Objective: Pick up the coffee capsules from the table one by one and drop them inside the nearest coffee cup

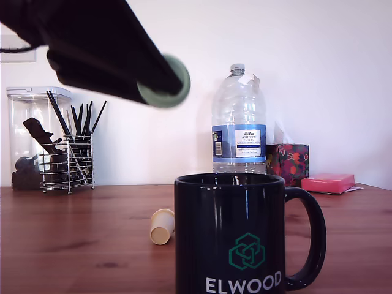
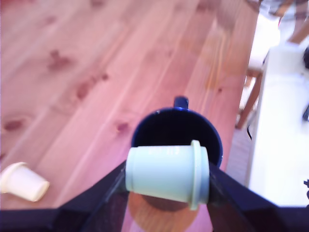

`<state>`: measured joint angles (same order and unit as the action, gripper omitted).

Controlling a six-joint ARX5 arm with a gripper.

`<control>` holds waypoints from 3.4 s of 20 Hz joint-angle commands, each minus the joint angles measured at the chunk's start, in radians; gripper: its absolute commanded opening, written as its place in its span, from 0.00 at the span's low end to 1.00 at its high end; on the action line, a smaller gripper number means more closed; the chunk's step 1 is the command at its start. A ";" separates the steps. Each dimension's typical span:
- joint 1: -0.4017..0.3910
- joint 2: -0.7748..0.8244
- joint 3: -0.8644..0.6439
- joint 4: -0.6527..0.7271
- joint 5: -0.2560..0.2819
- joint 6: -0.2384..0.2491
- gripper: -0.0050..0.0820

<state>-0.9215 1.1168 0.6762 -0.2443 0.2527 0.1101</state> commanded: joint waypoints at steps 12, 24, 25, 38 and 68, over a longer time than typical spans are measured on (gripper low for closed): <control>-0.116 0.372 0.378 -0.290 -0.146 0.082 0.31; -0.116 0.402 0.405 -0.365 -0.178 0.081 0.63; -0.116 0.402 0.405 -0.364 -0.179 0.080 0.74; -0.120 0.355 0.405 -0.272 -0.179 0.069 0.46; 0.138 -0.126 -0.293 0.241 -0.179 -0.130 0.62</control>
<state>-0.7883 0.9833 0.4007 -0.0273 0.0731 -0.0200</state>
